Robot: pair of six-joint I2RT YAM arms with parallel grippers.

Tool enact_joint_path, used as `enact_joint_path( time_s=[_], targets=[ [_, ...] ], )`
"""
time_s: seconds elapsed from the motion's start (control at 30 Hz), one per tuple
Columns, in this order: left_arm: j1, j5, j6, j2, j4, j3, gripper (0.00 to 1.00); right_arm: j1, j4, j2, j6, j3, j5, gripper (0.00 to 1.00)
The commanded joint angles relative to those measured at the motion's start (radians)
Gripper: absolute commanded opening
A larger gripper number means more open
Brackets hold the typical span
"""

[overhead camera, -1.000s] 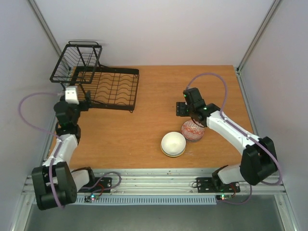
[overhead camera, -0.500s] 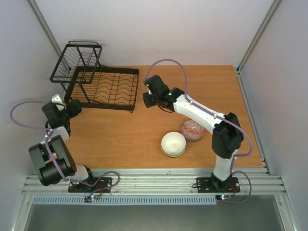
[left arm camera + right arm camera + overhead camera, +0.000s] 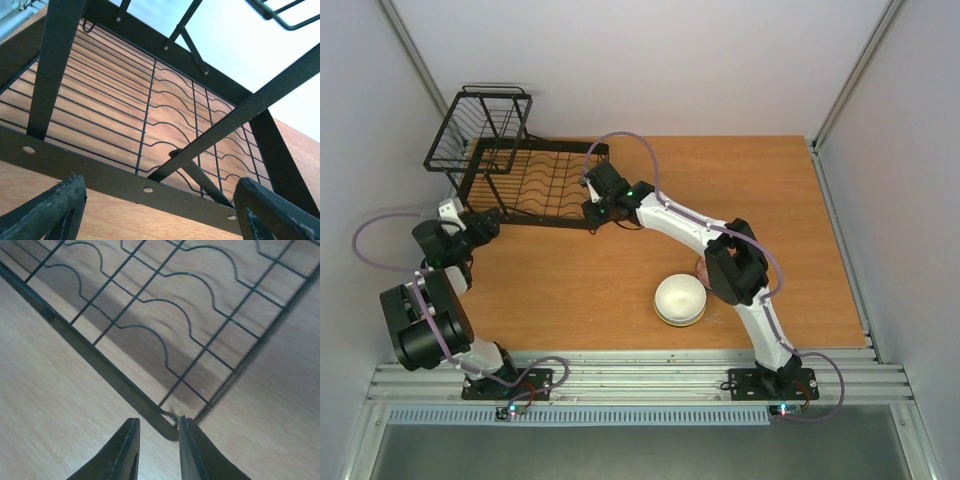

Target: Load the bowls into the dish rack

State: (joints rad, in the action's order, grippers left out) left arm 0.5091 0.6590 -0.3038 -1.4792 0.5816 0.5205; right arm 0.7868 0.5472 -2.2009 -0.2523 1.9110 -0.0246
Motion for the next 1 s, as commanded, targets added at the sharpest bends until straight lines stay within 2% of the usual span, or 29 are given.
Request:
enact_joint_path(
  time_s=[0.0,0.2,0.6,0.97],
  targets=[
    [0.005,0.025,0.0,-0.001,0.119,-0.021,0.82,0.01,-0.002,-0.063,-0.044,0.092,-0.093,0.23],
    [0.004,0.029,-0.004,-0.016,0.139,-0.022,0.82,0.015,0.047,-0.165,-0.065,0.219,-0.111,0.23],
    [0.003,0.064,-0.022,-0.012,0.224,-0.055,0.83,0.023,0.355,-0.46,-0.206,0.756,-0.106,0.23],
    [0.003,0.074,-0.03,-0.018,0.236,-0.053,0.83,0.023,0.461,-0.476,-0.264,0.752,-0.027,0.24]
  ],
)
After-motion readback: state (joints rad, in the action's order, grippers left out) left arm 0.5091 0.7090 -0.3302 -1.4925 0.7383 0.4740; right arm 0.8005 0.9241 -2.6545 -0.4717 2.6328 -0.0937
